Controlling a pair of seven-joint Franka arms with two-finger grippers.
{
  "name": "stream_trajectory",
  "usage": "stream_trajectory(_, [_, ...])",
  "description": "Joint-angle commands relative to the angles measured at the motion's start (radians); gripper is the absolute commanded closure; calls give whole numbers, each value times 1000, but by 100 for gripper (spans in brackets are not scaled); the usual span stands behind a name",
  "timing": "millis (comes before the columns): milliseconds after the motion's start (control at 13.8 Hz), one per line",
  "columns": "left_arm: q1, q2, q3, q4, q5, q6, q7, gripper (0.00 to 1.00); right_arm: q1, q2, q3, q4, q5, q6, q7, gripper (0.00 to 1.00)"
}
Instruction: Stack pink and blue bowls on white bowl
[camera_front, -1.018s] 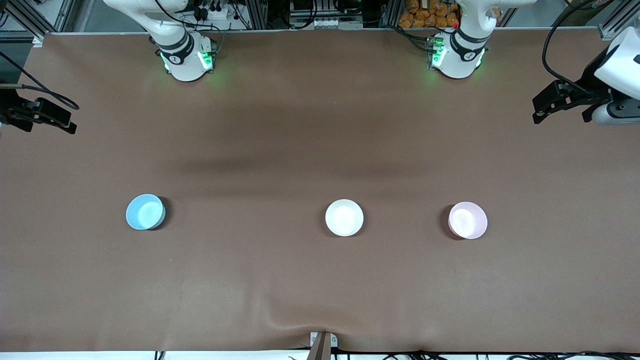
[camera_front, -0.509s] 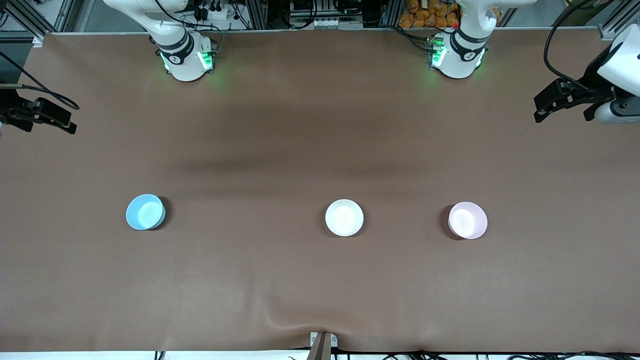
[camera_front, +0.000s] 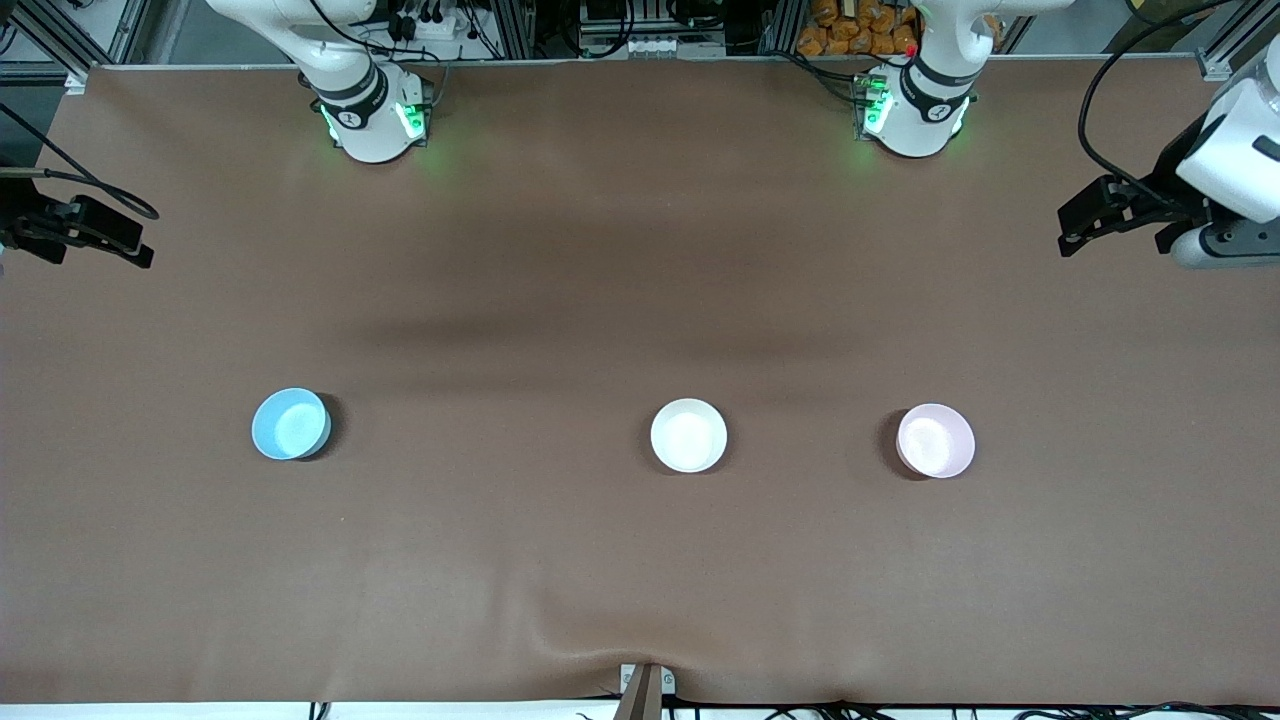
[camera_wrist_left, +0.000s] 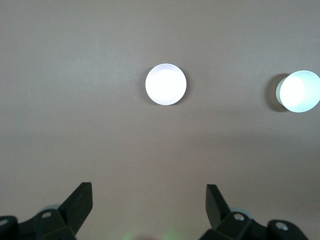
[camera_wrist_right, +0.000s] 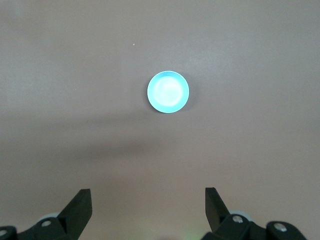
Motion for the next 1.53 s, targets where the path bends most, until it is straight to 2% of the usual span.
stream_trajectory(0, [4,4,4,6,-24,-9,15,0,3,-1,2,5,-13,-4,12,0])
stream_trajectory(800, [9,30,13,12,-11,19,11,0,3,-1,4,5,-13,-5,12,0])
stream_trajectory(1164, [49,39,13,1,-15,109,19,0,3,0,2,5,-13,-5,12,0])
stream_trajectory(1309, [49,94,13,2,-21,181,19,0,3,0,4,5,-13,-5,12,0])
stream_trajectory(1455, [38,186,7,-29,-19,322,23,0,3,0,4,5,-13,-5,12,0])
